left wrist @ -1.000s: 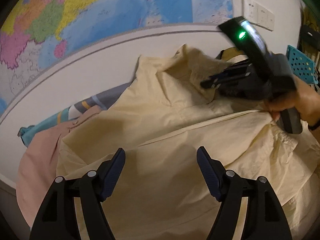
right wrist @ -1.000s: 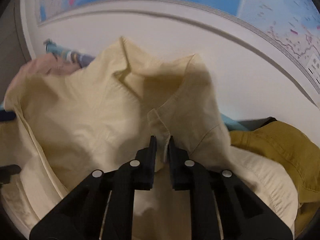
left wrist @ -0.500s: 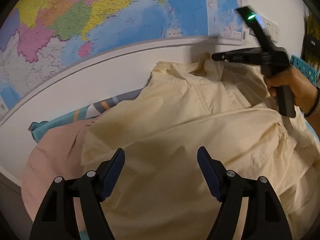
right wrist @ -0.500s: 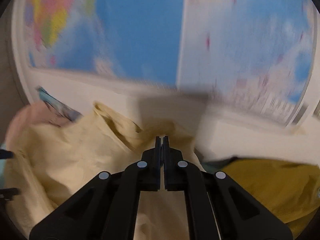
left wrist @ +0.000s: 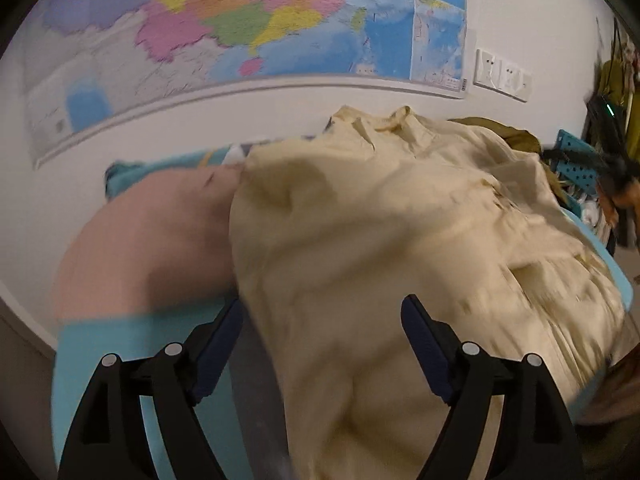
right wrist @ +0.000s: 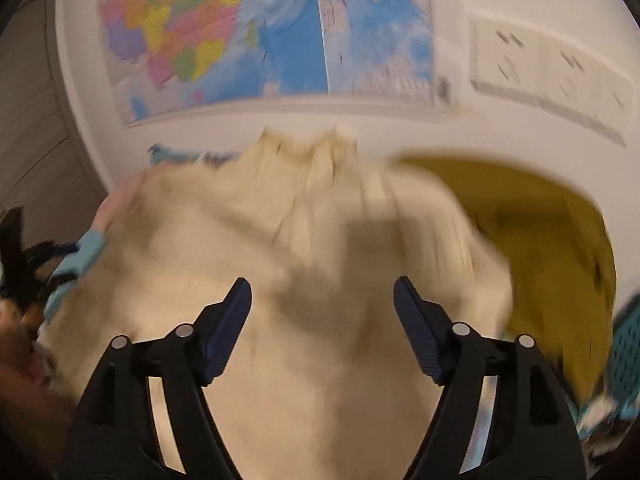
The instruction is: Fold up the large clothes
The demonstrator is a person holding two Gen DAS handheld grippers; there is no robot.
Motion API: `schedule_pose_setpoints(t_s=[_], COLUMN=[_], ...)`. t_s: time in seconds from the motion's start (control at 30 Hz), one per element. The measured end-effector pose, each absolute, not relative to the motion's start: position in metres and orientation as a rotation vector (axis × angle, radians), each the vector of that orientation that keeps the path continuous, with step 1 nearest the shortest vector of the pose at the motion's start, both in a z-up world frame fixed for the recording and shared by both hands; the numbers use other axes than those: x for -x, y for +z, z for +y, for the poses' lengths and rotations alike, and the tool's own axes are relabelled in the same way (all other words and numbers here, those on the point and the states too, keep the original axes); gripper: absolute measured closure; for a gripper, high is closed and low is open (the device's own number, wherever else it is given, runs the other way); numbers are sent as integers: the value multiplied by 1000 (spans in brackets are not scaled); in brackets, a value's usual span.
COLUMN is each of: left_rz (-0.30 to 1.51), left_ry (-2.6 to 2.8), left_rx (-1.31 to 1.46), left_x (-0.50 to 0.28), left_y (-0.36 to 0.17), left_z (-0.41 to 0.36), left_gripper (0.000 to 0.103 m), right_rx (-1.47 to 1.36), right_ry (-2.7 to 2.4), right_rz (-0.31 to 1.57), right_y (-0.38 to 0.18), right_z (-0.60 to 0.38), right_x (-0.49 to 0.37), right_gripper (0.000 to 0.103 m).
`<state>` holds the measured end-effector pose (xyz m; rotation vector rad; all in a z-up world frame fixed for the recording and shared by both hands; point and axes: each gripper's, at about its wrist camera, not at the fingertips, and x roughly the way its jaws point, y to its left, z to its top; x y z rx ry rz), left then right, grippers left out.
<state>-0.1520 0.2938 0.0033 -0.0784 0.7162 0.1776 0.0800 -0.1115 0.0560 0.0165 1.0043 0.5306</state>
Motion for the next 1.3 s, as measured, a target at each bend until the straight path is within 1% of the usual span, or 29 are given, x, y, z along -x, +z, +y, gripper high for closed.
schedule_pose_setpoints(t_s=[0.03,0.2,0.33,0.43,0.53,0.6,0.63,0.7,0.73,0.77,0.8,0.83,0.87,0.9,0.97,1.07,1.13,1.2,1.23,1.27,1.3], left_rz=[713,669,701,726,769,777,766,737,716,712,722,727,731,736,725,727,746,799,836,877,907], left_ry=[170,99,49,-8,10,41,68,116,138,162,195,192,211,225,208,193,169,180,206,226,233], left_rx=[76,125,157,141,102,118,139,186,229,260,311,350,380,413,470,440,423,353,312,272,240], left_x=[162,224,259,273,270,261,254,244,238,233,225,222,220,220,229,248,260,262,257,253,249], left_y=[2,-7,-26,-36,-50,-56,-58,-58,-58,-59,-61,-63,-63,-59,-48,-21,-10,-12,-17,-25,-33], left_z=[289,275,262,246,232,230,230,232,236,240,246,250,255,262,272,268,265,257,254,251,247], left_gripper=[25,20,21,20,20,20,20,20,20,24,45,60,87,94,95,95,95,92,91,88,86], right_rx=[-52,-195,-276,-185,-74,-65,-71,-117,-135,-194,-268,-298,-314,-338,-409,-418,-416,-366,-354,-294,-257], right_ry=[532,478,470,507,479,458,443,432,427,436,462,467,470,475,517,538,556,530,530,498,476], right_rz=[1019,1045,1050,1082,1087,1056,1030,988,975,966,970,961,940,913,873,847,875,978,1030,1120,1155], right_y=[55,48,42,31,21,14,12,8,8,7,7,10,18,30,55,82,85,71,63,49,44], right_z=[-125,-169,-194,-179,-166,-158,-157,-154,-153,-155,-156,-157,-156,-159,-168,-174,-176,-172,-170,-167,-166], right_x=[-56,48,113,150,170,175,177,174,171,166,159,152,152,152,157,168,173,177,177,178,179], right_gripper=[27,26,17,13,14,14,16,23,36,64,77,87,97,97,99,100,100,100,97,82,71])
